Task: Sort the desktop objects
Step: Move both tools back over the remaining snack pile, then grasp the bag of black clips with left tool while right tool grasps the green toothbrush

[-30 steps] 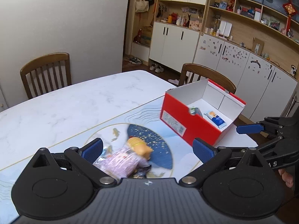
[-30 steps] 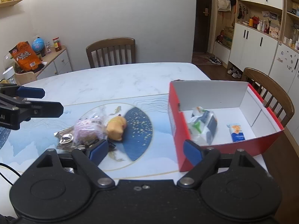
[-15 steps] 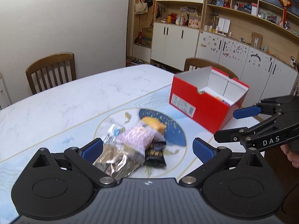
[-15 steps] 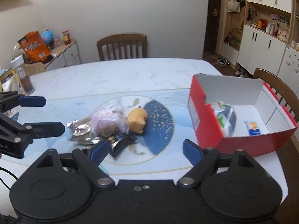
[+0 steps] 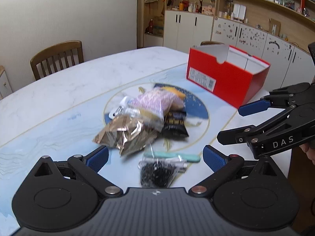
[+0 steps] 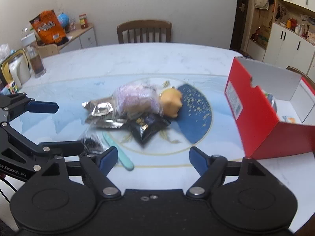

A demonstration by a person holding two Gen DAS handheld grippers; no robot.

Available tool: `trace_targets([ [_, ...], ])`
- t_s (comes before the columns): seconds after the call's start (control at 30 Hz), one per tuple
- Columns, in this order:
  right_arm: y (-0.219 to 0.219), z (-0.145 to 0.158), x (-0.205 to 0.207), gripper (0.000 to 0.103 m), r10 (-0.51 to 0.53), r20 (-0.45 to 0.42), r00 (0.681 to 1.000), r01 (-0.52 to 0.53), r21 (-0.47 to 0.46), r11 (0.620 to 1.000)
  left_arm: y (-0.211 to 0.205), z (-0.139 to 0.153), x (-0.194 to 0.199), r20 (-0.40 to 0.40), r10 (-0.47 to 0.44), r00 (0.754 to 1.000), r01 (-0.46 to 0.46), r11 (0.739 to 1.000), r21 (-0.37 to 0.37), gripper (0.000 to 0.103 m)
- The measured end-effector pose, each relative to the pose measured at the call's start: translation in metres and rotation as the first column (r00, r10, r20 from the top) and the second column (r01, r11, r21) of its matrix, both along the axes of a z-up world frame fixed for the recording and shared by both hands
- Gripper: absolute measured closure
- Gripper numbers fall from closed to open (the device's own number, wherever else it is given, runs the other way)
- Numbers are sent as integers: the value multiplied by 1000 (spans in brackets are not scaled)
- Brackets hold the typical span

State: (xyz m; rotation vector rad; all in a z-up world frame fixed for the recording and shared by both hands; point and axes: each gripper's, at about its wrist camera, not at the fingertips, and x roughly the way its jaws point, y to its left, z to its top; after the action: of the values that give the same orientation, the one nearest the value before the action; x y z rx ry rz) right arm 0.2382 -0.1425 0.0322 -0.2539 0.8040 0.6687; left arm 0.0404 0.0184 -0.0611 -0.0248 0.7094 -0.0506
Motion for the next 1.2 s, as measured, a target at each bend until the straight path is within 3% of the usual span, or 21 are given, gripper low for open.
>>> trace_targets([
  [0.4,11,-33,1,29,46,-29,998,-48,-57,997,5,-33,5,-40,5,999,-4,999,32,2],
  [0.5,15,-39,1,35,68,-34,997,-70,-70,995,4,-38,7,-40,-1,999,3,999,46,3],
  [0.77,27,-55,5,45,111,-43,993,-115,-103,988,3,-45,12,-47,-7,999,10,999,53,13],
  [1.2,50,-57,11,53,211,-37,977,-213,-55,976,12,-54,15,-71,1,998,2,999,32,36],
])
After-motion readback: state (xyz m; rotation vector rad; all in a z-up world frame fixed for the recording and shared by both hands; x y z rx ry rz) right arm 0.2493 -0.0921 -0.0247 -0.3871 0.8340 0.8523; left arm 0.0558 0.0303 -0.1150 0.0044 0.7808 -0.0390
